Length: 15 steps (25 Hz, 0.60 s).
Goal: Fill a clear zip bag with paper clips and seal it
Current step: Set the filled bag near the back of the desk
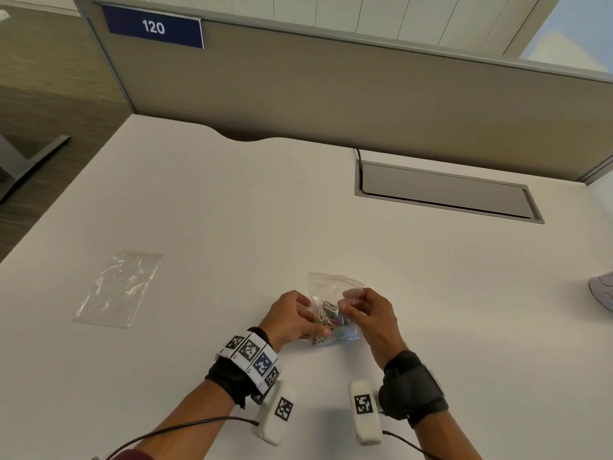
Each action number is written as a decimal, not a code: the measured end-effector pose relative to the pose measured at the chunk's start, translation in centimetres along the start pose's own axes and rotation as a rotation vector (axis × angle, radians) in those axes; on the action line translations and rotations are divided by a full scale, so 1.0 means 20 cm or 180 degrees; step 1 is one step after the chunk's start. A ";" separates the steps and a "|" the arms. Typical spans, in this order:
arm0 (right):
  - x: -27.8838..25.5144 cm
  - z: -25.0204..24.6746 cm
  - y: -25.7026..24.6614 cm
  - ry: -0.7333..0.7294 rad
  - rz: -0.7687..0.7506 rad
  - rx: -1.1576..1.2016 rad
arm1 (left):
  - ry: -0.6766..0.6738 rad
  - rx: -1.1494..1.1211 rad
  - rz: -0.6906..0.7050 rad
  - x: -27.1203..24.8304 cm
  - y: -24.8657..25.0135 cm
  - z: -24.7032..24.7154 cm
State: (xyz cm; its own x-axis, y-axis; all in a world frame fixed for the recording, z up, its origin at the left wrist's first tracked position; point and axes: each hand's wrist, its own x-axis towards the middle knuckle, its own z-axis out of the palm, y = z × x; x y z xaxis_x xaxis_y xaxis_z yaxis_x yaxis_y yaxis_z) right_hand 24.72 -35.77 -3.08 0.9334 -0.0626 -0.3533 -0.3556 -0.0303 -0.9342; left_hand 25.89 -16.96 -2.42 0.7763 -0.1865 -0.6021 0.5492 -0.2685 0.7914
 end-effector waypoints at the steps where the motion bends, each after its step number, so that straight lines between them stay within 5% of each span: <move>1: 0.00 0.01 0.00 -0.0068 0.0010 0.0097 | -0.0188 -0.0133 -0.0094 0.01 0.00 0.00; 9: -0.02 -0.03 -0.05 -0.1021 0.0689 0.0754 | -0.0738 -0.1012 0.0024 0.00 0.04 -0.04; 15: 0.16 0.05 -0.16 -0.0678 0.0389 0.0686 | 0.0787 -0.0588 0.0702 -0.09 -0.01 -0.13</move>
State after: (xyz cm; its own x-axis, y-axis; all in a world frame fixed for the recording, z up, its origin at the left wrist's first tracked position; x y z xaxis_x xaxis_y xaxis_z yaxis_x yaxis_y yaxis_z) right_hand 28.84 -34.87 -1.36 0.8816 0.1580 -0.4448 -0.4685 0.1779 -0.8654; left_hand 25.16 -14.19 -1.29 0.9210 0.0190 -0.3891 0.3895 -0.0682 0.9185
